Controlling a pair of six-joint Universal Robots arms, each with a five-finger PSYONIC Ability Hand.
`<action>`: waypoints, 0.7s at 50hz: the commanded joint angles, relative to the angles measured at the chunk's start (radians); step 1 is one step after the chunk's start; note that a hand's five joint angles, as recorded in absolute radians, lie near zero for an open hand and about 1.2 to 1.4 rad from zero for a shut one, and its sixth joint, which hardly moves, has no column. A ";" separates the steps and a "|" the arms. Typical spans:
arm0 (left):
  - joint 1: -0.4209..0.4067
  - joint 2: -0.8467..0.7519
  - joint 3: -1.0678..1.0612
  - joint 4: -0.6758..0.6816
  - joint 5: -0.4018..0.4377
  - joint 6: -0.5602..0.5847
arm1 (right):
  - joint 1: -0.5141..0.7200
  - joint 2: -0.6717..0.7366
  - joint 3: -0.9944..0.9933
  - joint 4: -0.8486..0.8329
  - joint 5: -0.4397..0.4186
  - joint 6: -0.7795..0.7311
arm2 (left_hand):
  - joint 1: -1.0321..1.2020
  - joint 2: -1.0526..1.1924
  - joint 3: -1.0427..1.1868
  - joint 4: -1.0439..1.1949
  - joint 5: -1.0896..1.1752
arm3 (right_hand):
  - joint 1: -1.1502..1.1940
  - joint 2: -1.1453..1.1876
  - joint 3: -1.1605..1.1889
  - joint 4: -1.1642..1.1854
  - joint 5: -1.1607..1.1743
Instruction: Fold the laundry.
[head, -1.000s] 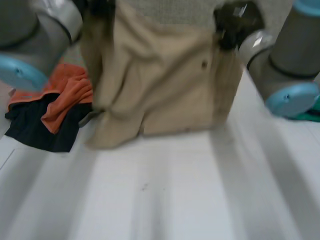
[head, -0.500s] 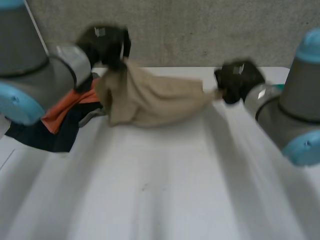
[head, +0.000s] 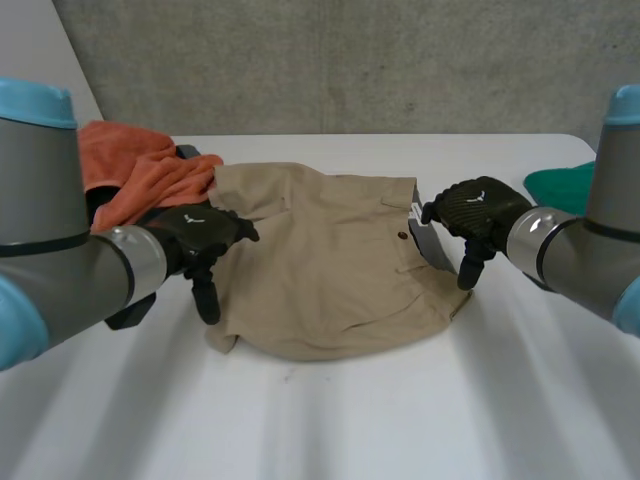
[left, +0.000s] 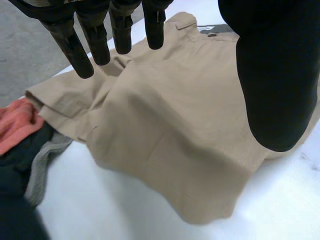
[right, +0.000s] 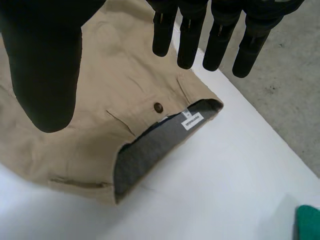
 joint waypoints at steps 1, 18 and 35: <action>-0.039 0.098 -0.168 0.093 -0.086 -0.020 | 0.000 0.081 -0.085 0.074 -0.034 -0.245 | -0.029 -0.024 -0.030 -0.023 -0.045 | 0.105 0.096 0.104 0.119 0.124; -0.073 0.034 -0.332 0.274 -0.192 -0.079 | 0.063 0.333 -0.280 0.087 0.020 -0.311 | -0.029 -0.024 -0.030 -0.023 -0.045 | 0.105 0.097 0.104 0.119 0.124; -0.091 -0.111 -0.228 0.285 -0.172 -0.056 | -0.016 0.203 -0.093 0.074 -0.023 -0.229 | 1.028 1.032 1.026 1.033 1.011 | 1.007 0.998 1.006 1.020 1.026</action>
